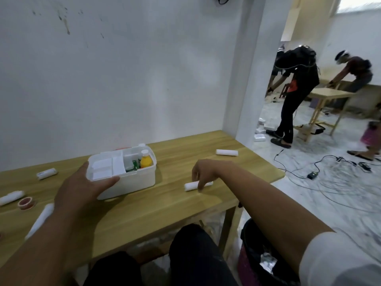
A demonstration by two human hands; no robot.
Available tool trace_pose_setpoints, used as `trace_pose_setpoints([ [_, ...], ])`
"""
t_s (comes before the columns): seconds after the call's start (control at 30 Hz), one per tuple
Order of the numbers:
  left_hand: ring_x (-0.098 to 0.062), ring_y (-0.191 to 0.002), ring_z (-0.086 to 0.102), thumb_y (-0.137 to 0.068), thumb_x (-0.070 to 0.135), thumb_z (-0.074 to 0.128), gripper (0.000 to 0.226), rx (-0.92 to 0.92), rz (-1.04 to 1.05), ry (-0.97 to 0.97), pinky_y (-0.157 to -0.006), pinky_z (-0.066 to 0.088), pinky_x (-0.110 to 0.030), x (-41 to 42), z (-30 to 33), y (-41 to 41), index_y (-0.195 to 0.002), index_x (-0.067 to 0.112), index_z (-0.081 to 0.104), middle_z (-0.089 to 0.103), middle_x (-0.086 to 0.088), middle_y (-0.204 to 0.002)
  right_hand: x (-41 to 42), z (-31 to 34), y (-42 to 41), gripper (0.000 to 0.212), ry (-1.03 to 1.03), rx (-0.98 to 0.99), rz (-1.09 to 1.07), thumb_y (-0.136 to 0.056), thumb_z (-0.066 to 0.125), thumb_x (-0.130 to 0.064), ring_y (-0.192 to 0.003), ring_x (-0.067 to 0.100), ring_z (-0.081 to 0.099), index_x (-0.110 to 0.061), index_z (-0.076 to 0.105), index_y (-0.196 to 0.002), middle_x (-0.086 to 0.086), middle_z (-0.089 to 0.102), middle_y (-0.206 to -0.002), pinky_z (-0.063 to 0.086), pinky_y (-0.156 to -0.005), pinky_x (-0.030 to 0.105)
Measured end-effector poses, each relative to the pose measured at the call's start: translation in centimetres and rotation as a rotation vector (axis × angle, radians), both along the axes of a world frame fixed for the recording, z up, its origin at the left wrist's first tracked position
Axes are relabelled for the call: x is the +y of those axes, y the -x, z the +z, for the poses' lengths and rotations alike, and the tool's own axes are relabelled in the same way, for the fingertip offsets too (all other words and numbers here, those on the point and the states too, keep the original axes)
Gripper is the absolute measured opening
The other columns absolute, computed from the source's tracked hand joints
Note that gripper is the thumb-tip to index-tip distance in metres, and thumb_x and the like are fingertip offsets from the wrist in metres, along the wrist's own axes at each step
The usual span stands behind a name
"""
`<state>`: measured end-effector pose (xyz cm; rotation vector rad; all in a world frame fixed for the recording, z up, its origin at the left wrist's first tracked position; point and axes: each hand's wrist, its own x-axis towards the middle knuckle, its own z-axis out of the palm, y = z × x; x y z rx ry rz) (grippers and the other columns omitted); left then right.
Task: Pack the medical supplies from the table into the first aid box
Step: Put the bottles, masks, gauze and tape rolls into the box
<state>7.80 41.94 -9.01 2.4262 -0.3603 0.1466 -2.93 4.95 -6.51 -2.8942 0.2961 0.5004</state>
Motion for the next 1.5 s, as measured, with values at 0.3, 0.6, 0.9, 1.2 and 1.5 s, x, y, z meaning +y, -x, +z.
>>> trace_pose_setpoints([
  [0.3,-0.041,-0.116,0.059,-0.065,0.078,0.075,0.104,-0.017,0.001,0.043,-0.08,0.052,-0.051,-0.6,-0.4,0.3,-0.15,0.028,0.043,0.061,-0.011,-0.141,-7.7,0.7,0.7,0.031,0.127,-0.195,-0.224,-0.086,0.077,-0.027,-0.102,0.025,0.068,-0.017,0.077,-0.116,0.005,0.073,-0.115,0.058,-0.09,0.041],
  [0.6,-0.034,-0.118,0.059,-0.056,0.094,0.067,0.114,0.094,0.014,0.039,-0.087,0.056,-0.06,0.3,-2.5,-2.6,-0.153,0.05,0.026,0.057,0.001,-0.143,-13.3,-0.1,-0.8,0.039,0.233,-0.191,-0.374,-0.089,0.07,-0.041,-0.121,0.028,0.059,-0.027,0.072,-0.125,0.002,0.061,-0.131,0.042,-0.102,0.049],
  [0.9,-0.033,-0.119,0.059,-0.057,0.092,0.07,0.113,0.12,-0.006,0.036,-0.089,0.055,-0.061,0.3,-2.4,-3.0,-0.152,0.048,0.028,0.058,0.002,-0.142,-16.1,-1.9,-2.6,0.08,0.073,-0.163,-0.433,-0.079,0.077,-0.037,-0.137,0.027,0.05,-0.032,0.045,-0.152,-0.002,0.055,-0.147,0.033,-0.116,0.058],
  [1.2,-0.038,-0.122,0.058,-0.062,0.078,0.072,0.103,0.011,0.014,0.07,-0.084,0.051,-0.048,-1.4,0.2,-0.2,-0.152,0.037,0.042,0.06,-0.006,-0.144,-13.8,-1.4,-3.9,0.059,-0.01,-0.31,-0.374,-0.082,0.079,-0.034,-0.118,0.026,0.062,-0.02,0.065,-0.137,0.004,0.065,-0.134,0.051,-0.098,0.039],
  [1.5,-0.025,-0.118,0.061,-0.064,0.078,0.078,0.086,0.0,0.0,0.1,-0.077,0.049,-0.037,-1.1,0.0,-0.5,-0.138,0.052,0.043,0.064,0.006,-0.137,-1.5,7.3,-7.5,0.056,-0.353,-0.668,-0.143,-0.081,0.087,-0.033,-0.107,0.019,0.069,-0.012,0.071,-0.131,0.004,0.073,-0.12,0.051,-0.084,0.029],
])
